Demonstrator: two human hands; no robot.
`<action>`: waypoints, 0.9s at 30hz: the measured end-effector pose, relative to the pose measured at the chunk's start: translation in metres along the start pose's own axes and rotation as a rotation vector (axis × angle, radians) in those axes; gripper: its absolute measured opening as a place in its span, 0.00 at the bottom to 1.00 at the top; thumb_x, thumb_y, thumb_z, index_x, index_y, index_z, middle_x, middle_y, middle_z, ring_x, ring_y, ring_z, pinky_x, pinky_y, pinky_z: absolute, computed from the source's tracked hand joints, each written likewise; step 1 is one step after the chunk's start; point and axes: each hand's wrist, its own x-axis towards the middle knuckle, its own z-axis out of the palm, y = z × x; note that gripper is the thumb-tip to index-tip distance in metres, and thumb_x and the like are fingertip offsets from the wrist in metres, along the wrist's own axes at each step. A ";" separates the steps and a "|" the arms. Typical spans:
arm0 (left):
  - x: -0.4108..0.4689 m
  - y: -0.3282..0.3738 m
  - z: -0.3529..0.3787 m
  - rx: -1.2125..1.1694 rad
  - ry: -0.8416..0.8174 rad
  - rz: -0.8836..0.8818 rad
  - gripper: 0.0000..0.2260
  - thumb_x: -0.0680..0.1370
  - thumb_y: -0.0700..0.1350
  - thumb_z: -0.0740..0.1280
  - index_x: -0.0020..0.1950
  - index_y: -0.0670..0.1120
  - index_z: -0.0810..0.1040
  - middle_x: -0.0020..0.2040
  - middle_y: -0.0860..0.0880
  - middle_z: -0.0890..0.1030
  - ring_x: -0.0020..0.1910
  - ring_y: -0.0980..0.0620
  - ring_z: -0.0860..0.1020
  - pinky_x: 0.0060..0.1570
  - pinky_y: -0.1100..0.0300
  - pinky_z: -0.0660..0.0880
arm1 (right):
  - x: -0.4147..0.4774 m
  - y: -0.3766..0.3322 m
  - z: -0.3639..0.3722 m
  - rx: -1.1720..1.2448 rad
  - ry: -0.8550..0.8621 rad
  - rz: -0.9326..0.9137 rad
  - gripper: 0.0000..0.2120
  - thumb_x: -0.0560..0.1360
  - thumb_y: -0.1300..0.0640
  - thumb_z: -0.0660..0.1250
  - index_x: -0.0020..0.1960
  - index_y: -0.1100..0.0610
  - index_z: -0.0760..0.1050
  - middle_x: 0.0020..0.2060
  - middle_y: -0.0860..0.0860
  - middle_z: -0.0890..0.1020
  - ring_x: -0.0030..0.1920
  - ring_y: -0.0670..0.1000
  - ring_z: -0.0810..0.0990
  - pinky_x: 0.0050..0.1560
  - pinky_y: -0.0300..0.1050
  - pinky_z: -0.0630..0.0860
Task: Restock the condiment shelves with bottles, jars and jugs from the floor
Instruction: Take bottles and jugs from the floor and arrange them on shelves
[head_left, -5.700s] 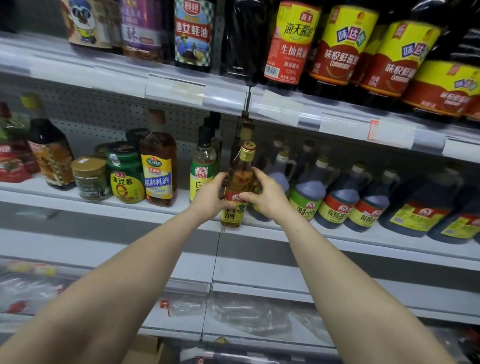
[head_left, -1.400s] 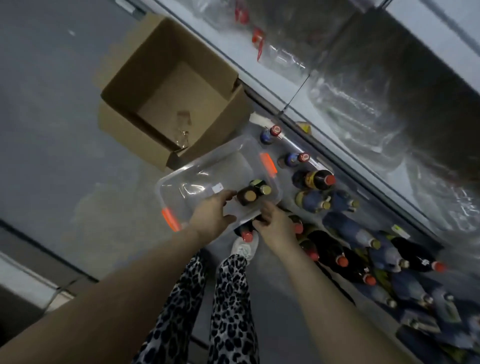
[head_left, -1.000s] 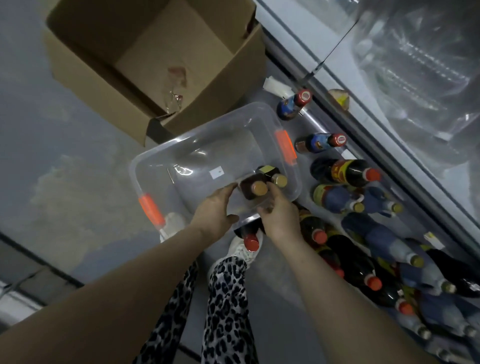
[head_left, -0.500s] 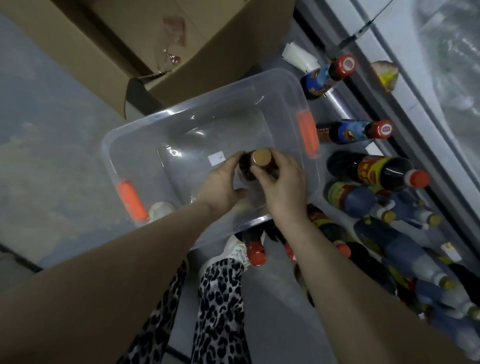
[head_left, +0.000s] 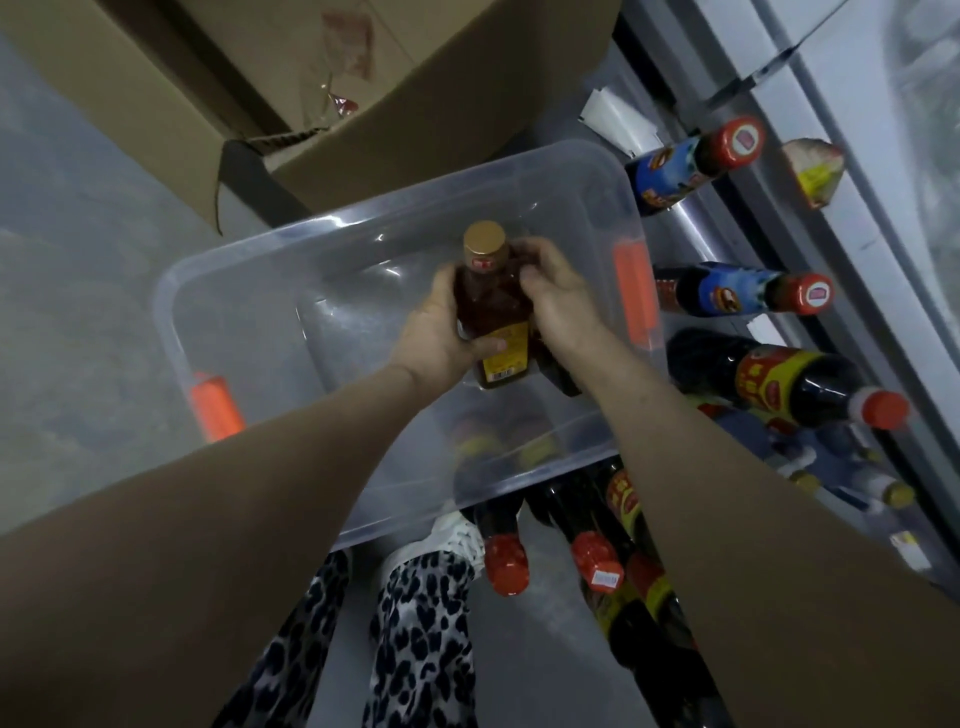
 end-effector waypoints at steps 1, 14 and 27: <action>0.001 -0.002 0.001 -0.005 0.020 0.006 0.34 0.71 0.40 0.77 0.71 0.50 0.64 0.58 0.52 0.77 0.61 0.49 0.77 0.60 0.55 0.75 | 0.001 0.004 0.000 0.027 -0.013 0.007 0.18 0.70 0.53 0.56 0.55 0.38 0.74 0.61 0.51 0.80 0.62 0.54 0.77 0.67 0.61 0.73; -0.039 0.025 -0.048 -0.037 -0.067 -0.043 0.31 0.70 0.47 0.78 0.68 0.51 0.67 0.55 0.57 0.79 0.52 0.63 0.79 0.55 0.69 0.74 | -0.050 0.014 -0.002 0.011 -0.198 0.141 0.36 0.69 0.60 0.66 0.71 0.33 0.65 0.64 0.45 0.78 0.63 0.50 0.78 0.65 0.59 0.75; -0.144 0.173 -0.124 -0.236 -0.196 0.001 0.29 0.70 0.53 0.73 0.69 0.52 0.69 0.59 0.50 0.80 0.58 0.51 0.81 0.53 0.60 0.80 | -0.174 -0.103 -0.062 0.200 -0.208 0.014 0.26 0.80 0.64 0.66 0.73 0.43 0.68 0.65 0.46 0.79 0.66 0.47 0.76 0.67 0.51 0.74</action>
